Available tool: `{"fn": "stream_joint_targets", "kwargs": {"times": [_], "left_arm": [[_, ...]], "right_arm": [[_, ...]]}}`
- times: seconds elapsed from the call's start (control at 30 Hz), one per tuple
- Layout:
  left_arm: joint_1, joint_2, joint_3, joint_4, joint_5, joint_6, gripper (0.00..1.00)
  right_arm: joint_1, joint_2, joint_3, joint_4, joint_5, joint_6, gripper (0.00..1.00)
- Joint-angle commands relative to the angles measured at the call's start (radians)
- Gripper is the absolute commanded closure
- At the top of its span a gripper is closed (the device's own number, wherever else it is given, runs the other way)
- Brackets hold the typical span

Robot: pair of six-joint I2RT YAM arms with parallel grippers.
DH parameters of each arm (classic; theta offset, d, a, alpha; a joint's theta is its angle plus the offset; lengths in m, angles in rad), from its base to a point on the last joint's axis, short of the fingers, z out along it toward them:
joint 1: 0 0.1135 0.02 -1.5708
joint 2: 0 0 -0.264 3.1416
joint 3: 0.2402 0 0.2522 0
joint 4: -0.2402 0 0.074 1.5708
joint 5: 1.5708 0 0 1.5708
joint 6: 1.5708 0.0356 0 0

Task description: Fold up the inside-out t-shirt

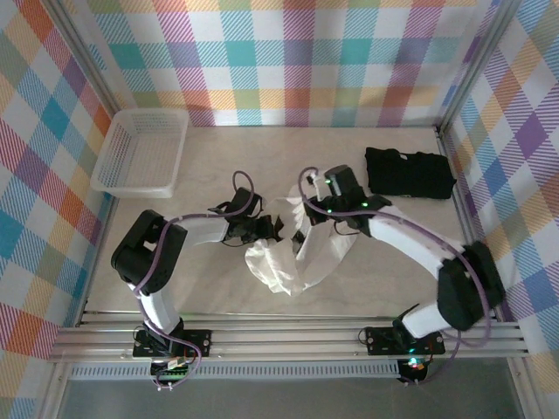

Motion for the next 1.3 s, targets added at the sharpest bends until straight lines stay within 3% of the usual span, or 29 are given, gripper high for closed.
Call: {"fn": "stream_joint_targets", "kwargs": {"times": [0.0, 0.17, 0.3, 0.33, 0.47, 0.57, 0.7, 0.87, 1.03, 1.27], "left_arm": [[0.028, -0.045, 0.038, 0.083, 0.047, -0.011, 1.00], [0.084, -0.199, 0.083, 0.037, -0.007, 0.037, 1.00], [0.089, -0.261, 0.114, -0.070, -0.115, 0.084, 1.00], [0.088, -0.260, 0.115, -0.098, -0.142, 0.089, 0.96], [0.082, -0.283, 0.062, -0.171, -0.288, 0.105, 0.63], [0.064, -0.376, -0.038, -0.163, -0.384, 0.101, 0.51], [0.028, -0.505, -0.154, -0.192, -0.455, 0.090, 0.43], [-0.072, -0.670, -0.329, -0.216, -0.326, 0.021, 0.39], [-0.148, -0.801, -0.478, -0.151, -0.218, -0.068, 0.38], [-0.153, -0.570, -0.447, 0.030, -0.128, -0.076, 0.49]], "right_arm": [[-0.010, -0.129, -0.026, 0.085, 0.033, -0.003, 1.00], [-0.013, -0.259, -0.008, 0.040, 0.092, -0.046, 1.00], [-0.012, -0.258, 0.002, 0.021, 0.098, -0.054, 0.99], [-0.012, -0.233, 0.002, 0.024, 0.098, -0.051, 0.98], [-0.021, -0.073, 0.040, 0.020, 0.130, -0.054, 0.95], [-0.044, 0.053, 0.095, 0.020, 0.143, -0.051, 0.88], [-0.059, 0.169, 0.181, -0.018, 0.183, -0.071, 0.80], [-0.056, 0.152, 0.179, -0.093, 0.147, -0.068, 0.61], [0.005, -0.016, 0.014, -0.095, 0.048, -0.033, 0.53], [0.118, -0.111, -0.127, -0.128, -0.096, 0.059, 0.52]]}}
